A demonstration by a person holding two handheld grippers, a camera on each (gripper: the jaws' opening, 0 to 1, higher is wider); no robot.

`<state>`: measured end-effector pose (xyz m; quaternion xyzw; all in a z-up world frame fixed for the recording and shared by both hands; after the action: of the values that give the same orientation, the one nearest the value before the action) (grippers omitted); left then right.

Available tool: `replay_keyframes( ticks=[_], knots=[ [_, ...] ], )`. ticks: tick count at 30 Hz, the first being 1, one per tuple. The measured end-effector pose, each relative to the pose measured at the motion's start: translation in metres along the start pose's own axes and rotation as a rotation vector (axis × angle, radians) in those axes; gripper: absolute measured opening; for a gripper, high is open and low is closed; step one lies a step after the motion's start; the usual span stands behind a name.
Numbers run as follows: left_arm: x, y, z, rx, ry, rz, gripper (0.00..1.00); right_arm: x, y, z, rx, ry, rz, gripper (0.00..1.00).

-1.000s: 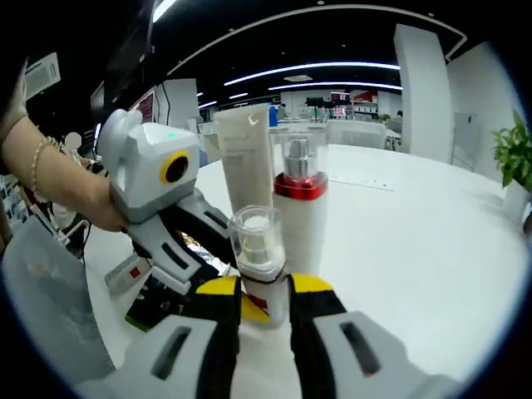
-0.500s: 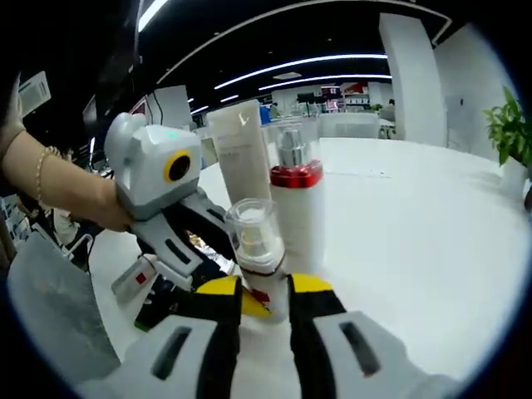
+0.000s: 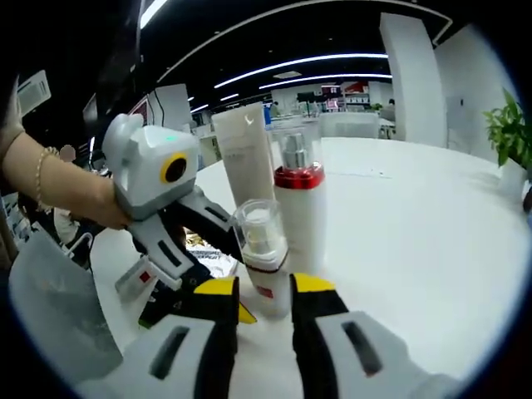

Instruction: Arrange the skincare products in the storage area until every visible bottle or jar stands upright without overlapping.

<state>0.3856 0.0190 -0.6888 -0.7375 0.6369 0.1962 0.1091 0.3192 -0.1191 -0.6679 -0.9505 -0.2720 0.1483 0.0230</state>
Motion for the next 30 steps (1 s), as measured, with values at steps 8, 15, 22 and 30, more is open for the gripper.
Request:
replay_keyframes(
  ticks=[8,15,22,30],
  knots=[
    [-0.026,0.016,0.001,-0.010,-0.012,-0.054,0.41,-0.010,-0.009,-0.006,-0.009,0.006,0.000,0.34],
    [-0.055,0.038,0.005,-0.064,0.007,-0.122,0.50,-0.021,-0.029,-0.014,-0.028,0.011,-0.031,0.41],
    [-0.089,0.063,0.016,-0.130,0.003,-0.191,0.56,-0.035,-0.042,-0.016,-0.030,0.010,-0.049,0.53],
    [-0.121,0.096,0.034,-0.215,0.023,-0.268,0.65,-0.059,-0.055,-0.014,-0.025,0.006,-0.061,0.65]
  ],
)
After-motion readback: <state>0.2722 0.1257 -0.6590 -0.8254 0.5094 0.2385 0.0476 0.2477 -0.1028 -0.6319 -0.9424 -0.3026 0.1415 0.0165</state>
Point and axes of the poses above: the point that each gripper's makers call its tool centre point, and the gripper's own axes: x roughly forward along the fingers, y roughly to its right, z roughly out of its underside, the point moved 10 cm from there along -x, roughly backward along the fingers, and after that the axes turned 10 degrees about y, right-handed, at the moved point
